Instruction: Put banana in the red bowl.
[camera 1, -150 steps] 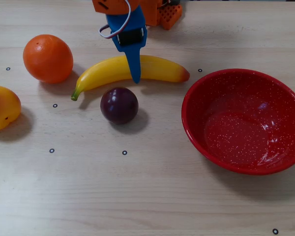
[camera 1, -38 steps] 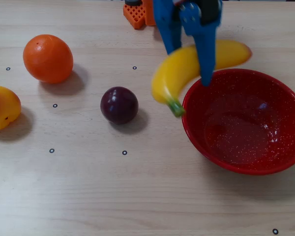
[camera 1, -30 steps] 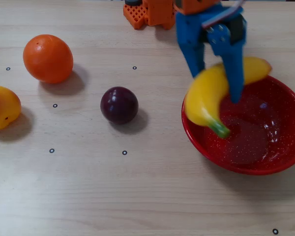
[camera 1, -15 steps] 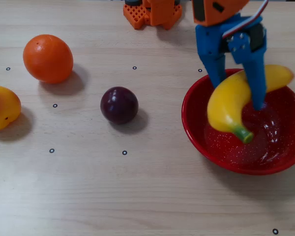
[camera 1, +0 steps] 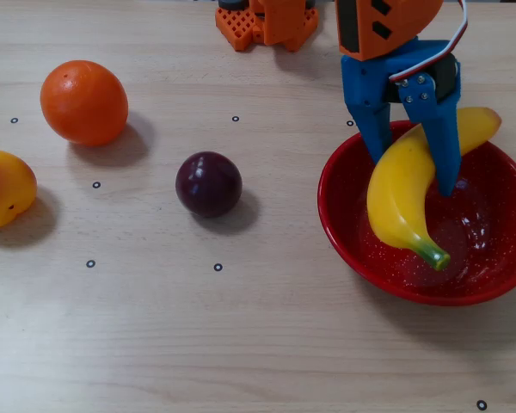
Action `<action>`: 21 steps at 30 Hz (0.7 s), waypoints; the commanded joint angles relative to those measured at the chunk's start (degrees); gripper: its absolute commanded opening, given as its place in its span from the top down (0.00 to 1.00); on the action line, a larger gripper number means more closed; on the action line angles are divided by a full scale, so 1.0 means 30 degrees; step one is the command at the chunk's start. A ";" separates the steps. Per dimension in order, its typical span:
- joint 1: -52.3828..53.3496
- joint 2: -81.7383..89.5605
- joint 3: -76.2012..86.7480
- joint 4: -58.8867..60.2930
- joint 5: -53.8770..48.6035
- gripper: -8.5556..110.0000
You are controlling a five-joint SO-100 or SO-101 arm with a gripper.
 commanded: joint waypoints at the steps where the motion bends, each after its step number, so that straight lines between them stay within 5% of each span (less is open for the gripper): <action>1: -0.0293 0.0791 -0.0615 -0.0645 -0.0498 0.67; 13: -0.0029 0.0937 -0.2461 -0.0586 -0.0410 0.67; 21: 0.0352 0.1201 -0.4482 0.0146 -0.0322 0.78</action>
